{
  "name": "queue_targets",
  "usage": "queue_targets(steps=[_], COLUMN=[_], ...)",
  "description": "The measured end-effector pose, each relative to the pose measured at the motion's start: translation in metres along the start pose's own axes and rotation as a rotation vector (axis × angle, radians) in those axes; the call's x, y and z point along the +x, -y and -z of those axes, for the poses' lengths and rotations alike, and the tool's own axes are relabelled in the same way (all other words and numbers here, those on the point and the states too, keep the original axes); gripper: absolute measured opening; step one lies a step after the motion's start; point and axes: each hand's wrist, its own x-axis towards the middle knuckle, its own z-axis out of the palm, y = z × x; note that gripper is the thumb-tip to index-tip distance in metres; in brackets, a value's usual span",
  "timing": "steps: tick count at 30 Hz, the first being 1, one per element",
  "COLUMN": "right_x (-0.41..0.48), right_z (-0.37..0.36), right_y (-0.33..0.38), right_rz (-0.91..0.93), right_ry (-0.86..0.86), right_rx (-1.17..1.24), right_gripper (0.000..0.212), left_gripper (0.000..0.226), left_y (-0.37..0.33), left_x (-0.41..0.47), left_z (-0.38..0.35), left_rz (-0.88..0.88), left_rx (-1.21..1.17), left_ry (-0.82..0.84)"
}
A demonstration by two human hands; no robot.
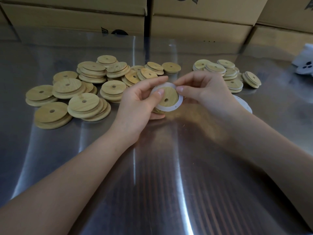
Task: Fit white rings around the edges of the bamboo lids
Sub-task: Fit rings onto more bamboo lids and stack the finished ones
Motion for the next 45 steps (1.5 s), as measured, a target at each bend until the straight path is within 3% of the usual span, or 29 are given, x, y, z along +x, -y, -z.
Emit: queue_targets(steps=[6, 23, 31, 37, 42, 45], right_x=[-0.001, -0.001, -0.001, 0.000, -0.004, -0.006], right_z=[-0.003, -0.002, -0.010, -0.010, -0.018, -0.022], right_y=[-0.002, -0.005, 0.001, 0.007, 0.005, 0.004], right_rz=[0.012, -0.062, -0.057, -0.077, -0.077, -0.093], right_ry=[-0.001, 0.027, 0.034, 0.008, -0.086, -0.105], right_rx=[0.001, 0.091, 0.153, 0.160, 0.153, 0.188], right_gripper=[0.018, 0.018, 0.029, 0.018, 0.012, 0.008], left_gripper=[0.011, 0.008, 0.019, 0.022, 0.039, 0.034], left_y=[-0.002, -0.001, -0.003, -0.004, -0.005, -0.006], left_x=[-0.002, 0.000, 0.001, 0.003, 0.005, 0.005], left_z=[0.000, 0.001, -0.001, 0.001, 0.002, 0.002], left_rz=[-0.014, -0.002, 0.030, 0.103, 0.154, 0.195], left_rx=[0.014, -0.032, -0.174, -0.339, -0.375, -0.355], left_ry=[-0.033, -0.094, -0.190, -0.195, -0.118, -0.099])
